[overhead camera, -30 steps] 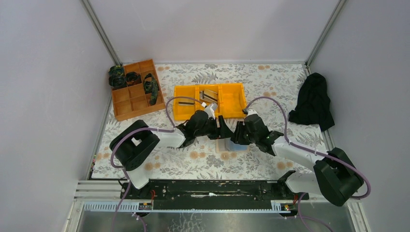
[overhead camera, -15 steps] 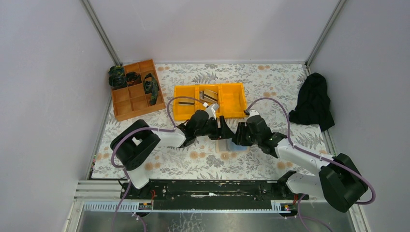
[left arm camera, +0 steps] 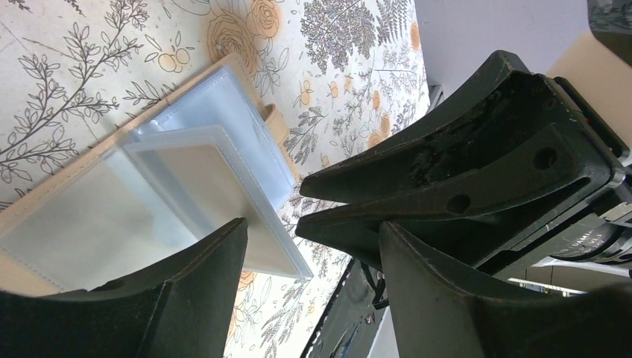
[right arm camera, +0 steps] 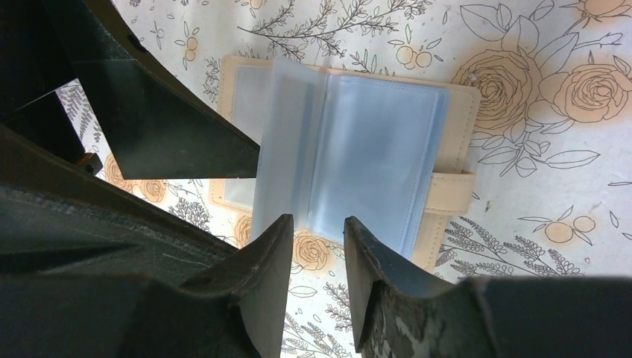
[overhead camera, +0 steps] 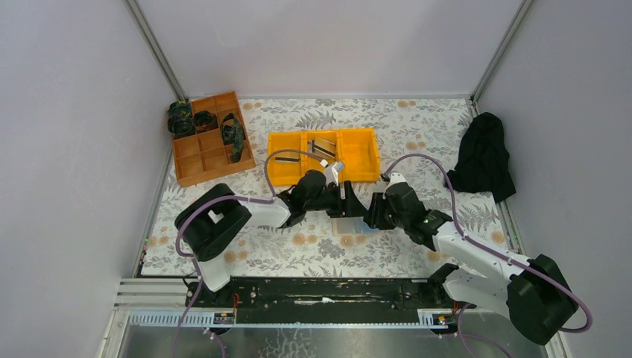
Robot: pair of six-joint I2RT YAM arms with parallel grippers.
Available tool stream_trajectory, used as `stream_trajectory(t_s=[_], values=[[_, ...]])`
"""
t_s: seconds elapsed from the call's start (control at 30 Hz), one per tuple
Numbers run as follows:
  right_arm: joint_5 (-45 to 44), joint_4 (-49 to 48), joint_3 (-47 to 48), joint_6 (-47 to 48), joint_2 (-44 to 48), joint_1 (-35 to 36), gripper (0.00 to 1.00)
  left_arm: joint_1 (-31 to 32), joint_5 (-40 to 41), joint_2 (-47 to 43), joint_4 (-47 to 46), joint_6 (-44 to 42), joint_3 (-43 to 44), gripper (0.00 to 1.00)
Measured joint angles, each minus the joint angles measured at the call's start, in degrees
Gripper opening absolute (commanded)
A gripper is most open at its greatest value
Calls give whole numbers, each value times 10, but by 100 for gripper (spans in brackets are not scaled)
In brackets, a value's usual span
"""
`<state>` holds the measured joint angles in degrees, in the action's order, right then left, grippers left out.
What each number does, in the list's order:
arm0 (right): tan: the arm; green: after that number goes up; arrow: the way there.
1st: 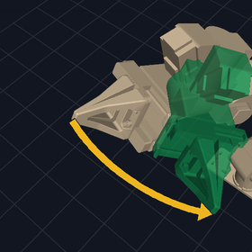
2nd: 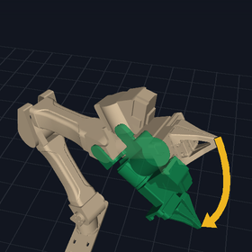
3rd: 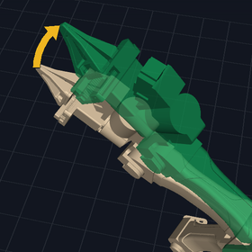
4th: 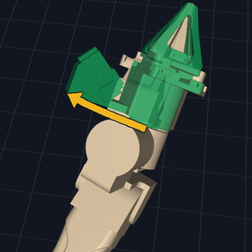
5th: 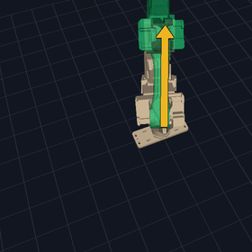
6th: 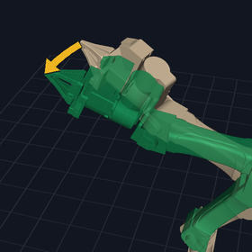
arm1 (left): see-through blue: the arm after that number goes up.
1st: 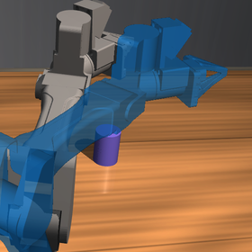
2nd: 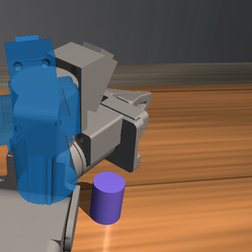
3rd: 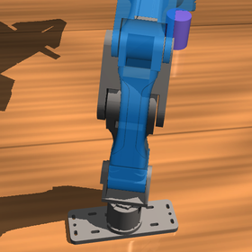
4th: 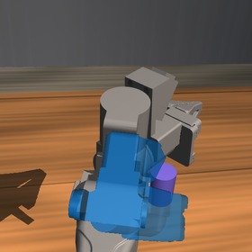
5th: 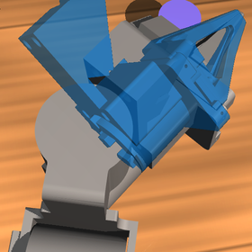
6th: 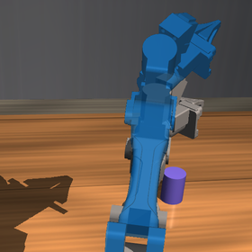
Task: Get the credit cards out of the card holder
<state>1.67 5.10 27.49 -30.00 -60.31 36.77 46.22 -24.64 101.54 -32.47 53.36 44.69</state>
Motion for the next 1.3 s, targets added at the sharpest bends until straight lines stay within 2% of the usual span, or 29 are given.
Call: stream_trajectory(t_s=[0.4, 0.7, 1.03, 1.3], values=[[-12, -16, -1, 2, -26, 9, 40, 0, 4, 1, 11, -1, -3, 72], [-37, -46, -1, -2, -66, 22, 41, 0, 43, -19, 50, -20, -8, 71], [-53, -30, 0, -3, -49, 0, 42, -3, 78, -46, 52, -33, -13, 71], [-84, 12, 10, 2, 5, -33, 43, -6, 81, -47, 52, -35, -23, 71]])
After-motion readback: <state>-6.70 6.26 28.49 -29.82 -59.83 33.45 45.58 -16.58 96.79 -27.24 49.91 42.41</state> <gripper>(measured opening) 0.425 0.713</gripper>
